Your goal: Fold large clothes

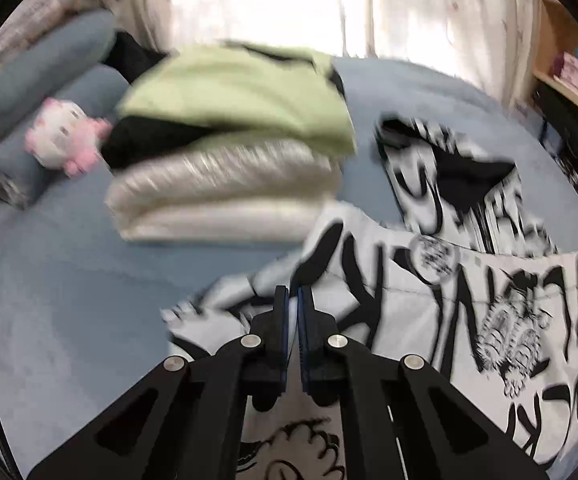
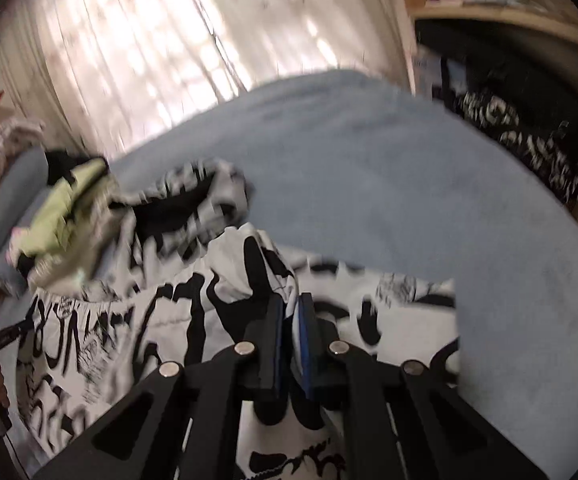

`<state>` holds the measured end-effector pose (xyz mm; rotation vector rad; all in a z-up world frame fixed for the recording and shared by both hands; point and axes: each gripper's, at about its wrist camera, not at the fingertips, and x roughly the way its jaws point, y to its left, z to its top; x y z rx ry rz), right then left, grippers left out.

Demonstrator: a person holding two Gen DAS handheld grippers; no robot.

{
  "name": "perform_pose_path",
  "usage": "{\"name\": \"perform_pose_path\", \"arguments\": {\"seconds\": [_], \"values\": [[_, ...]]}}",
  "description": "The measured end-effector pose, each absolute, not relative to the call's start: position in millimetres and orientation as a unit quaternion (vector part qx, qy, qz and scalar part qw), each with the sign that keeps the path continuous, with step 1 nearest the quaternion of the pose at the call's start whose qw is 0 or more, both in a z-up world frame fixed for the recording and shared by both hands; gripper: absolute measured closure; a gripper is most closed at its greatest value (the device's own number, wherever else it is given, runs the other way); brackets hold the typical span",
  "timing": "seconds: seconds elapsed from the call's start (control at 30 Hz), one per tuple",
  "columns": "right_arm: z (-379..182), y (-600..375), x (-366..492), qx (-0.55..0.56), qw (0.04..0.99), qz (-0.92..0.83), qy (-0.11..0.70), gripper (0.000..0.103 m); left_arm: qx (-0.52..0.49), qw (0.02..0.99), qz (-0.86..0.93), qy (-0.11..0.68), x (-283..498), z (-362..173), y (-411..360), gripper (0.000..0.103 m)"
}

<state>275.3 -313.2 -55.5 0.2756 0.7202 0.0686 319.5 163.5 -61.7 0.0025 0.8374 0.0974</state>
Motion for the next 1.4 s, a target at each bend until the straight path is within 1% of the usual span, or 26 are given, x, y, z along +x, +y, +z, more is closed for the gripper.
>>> {"name": "perform_pose_path", "arguments": {"seconds": [0.03, 0.1, 0.17, 0.23, 0.3, 0.33, 0.37, 0.4, 0.47, 0.5, 0.6, 0.63, 0.67, 0.7, 0.77, 0.87, 0.97, 1.07, 1.17, 1.3, 1.4], "values": [[-49.0, -311.8, 277.8, 0.133, 0.929, 0.034, 0.345, 0.096, 0.012, 0.921, 0.069, 0.384, 322.3, -51.8, 164.8, 0.102], [-42.0, -308.0, 287.3, 0.128, 0.932, 0.034, 0.337, 0.096, 0.004, 0.925, 0.092, 0.370, 332.9, -43.6, 171.6, 0.102], [-43.8, -303.3, 300.2, 0.124, 0.932, 0.032, 0.339, 0.096, -0.021, 0.918, 0.096, 0.383, 347.7, -46.9, 181.7, 0.102], [-52.6, -298.9, 315.1, 0.117, 0.929, 0.026, 0.350, 0.096, -0.055, 0.906, 0.062, 0.415, 360.5, -60.5, 189.8, 0.102], [-62.6, -298.4, 322.3, 0.125, 0.923, 0.022, 0.363, 0.096, -0.095, 0.887, 0.024, 0.451, 367.4, -79.5, 197.8, 0.099], [-67.0, -300.4, 324.8, 0.131, 0.921, 0.021, 0.367, 0.096, -0.102, 0.876, 0.007, 0.472, 370.8, -89.9, 200.7, 0.092], [-71.3, -303.2, 325.8, 0.135, 0.919, 0.022, 0.370, 0.096, -0.103, 0.870, -0.002, 0.482, 372.2, -97.5, 200.8, 0.082], [-74.8, -305.7, 326.2, 0.137, 0.917, 0.024, 0.373, 0.096, -0.103, 0.865, -0.015, 0.491, 372.5, -104.9, 202.7, 0.077], [-78.8, -308.8, 325.5, 0.139, 0.915, 0.026, 0.378, 0.096, -0.100, 0.859, -0.032, 0.501, 369.1, -117.2, 205.0, 0.055], [-80.5, -310.9, 325.3, 0.141, 0.914, 0.028, 0.380, 0.096, -0.093, 0.856, -0.034, 0.507, 369.1, -123.4, 205.1, 0.052], [-84.7, -312.1, 324.5, 0.141, 0.911, 0.030, 0.385, 0.096, -0.076, 0.849, -0.036, 0.522, 373.4, -140.8, 197.6, 0.052], [-86.0, -312.1, 325.0, 0.140, 0.911, 0.030, 0.388, 0.096, -0.075, 0.847, -0.039, 0.524, 373.9, -144.6, 195.5, 0.054], [-87.5, -311.6, 325.3, 0.140, 0.910, 0.030, 0.389, 0.096, -0.075, 0.848, -0.042, 0.522, 376.0, -146.6, 193.2, 0.077], [-88.8, -311.4, 325.1, 0.141, 0.909, 0.029, 0.391, 0.096, -0.075, 0.850, -0.049, 0.519, 376.0, -146.6, 189.6, 0.092], [-90.9, -311.7, 324.9, 0.144, 0.907, 0.029, 0.394, 0.096, -0.059, 0.857, -0.033, 0.510, 374.1, -142.9, 179.2, 0.099], [-87.6, -312.0, 319.6, 0.149, 0.910, 0.031, 0.386, 0.096, -0.029, 0.881, -0.009, 0.473, 366.7, -122.5, 164.3, 0.101], [-74.4, -313.6, 312.8, 0.158, 0.920, 0.030, 0.358, 0.096, -0.036, 0.904, -0.001, 0.426, 361.3, -94.0, 159.2, 0.101], [-69.3, -312.7, 320.8, 0.149, 0.926, 0.019, 0.346, 0.096, -0.020, 0.918, 0.010, 0.396, 368.0, -84.0, 151.7, 0.101], [-87.9, -316.0, 343.4, 0.160, 0.916, 0.001, 0.368, 0.096, -0.019, 0.918, 0.026, 0.395, 383.9, -99.3, 147.8, 0.101], [-141.2, -319.6, 372.6, 0.160, 0.884, -0.031, 0.438, 0.096, -0.004, 0.906, 0.047, 0.421, 398.9, -149.6, 142.8, 0.100], [-153.3, -319.6, 372.6, 0.156, 0.884, -0.038, 0.439, 0.096, -0.010, 0.908, 0.055, 0.416, 399.2, -165.7, 141.8, 0.095]]}}
